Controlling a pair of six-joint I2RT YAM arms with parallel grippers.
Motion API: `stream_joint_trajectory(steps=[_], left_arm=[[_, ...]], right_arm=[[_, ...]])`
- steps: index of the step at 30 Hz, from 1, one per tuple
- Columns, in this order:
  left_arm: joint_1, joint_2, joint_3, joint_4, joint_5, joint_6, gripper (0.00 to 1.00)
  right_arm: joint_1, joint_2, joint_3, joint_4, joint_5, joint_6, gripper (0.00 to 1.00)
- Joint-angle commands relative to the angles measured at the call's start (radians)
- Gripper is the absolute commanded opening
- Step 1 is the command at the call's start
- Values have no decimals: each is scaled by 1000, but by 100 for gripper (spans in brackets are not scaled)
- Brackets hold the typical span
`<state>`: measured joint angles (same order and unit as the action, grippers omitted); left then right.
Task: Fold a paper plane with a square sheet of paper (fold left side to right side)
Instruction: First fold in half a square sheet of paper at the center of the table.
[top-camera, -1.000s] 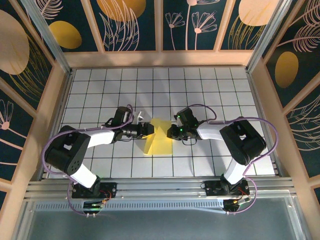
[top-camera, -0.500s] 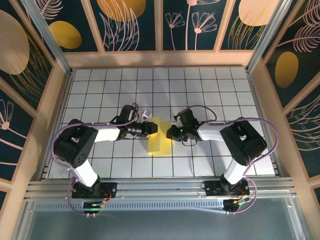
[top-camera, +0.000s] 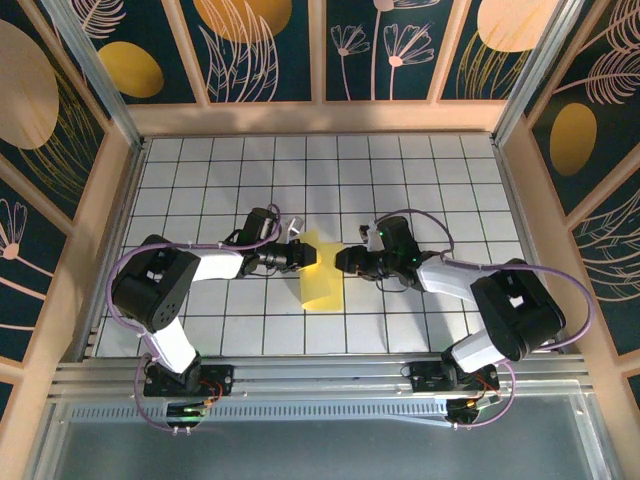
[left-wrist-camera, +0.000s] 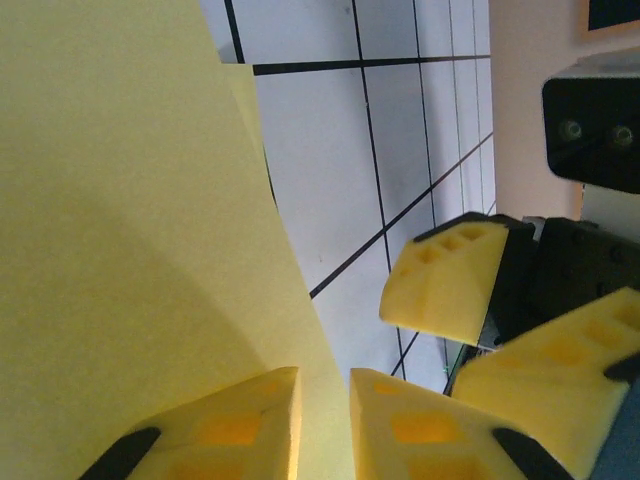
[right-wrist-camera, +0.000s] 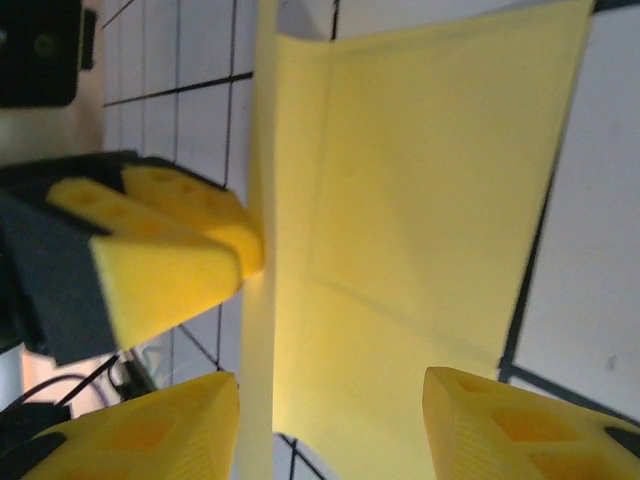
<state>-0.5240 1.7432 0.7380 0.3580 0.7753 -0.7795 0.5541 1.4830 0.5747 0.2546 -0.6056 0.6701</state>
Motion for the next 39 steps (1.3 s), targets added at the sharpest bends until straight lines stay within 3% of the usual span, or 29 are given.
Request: stream_joint_trajectory(steps=[1, 7, 17, 23, 26, 34, 39], left_arm=[[-7, 12, 22, -12, -5, 10, 16], [-12, 11, 23, -23, -5, 17, 9], [-16, 12, 26, -26, 2, 21, 6], [-18, -2, 26, -24, 6, 22, 7], [-17, -39, 26, -41, -27, 37, 10], [-17, -225, 53, -306, -263, 138, 42], [-18, -206, 35, -374, -343, 142, 48]], right_arm=[[18, 34, -16, 126, -102, 29, 52], [58, 106, 17, 178, -118, 38, 50], [71, 150, 48, 209, -123, 46, 37], [73, 159, 50, 185, -100, 47, 14], [73, 159, 58, 141, -75, 34, 0], [70, 156, 81, 16, 21, 8, 0], [70, 152, 85, -21, 60, 10, 0]])
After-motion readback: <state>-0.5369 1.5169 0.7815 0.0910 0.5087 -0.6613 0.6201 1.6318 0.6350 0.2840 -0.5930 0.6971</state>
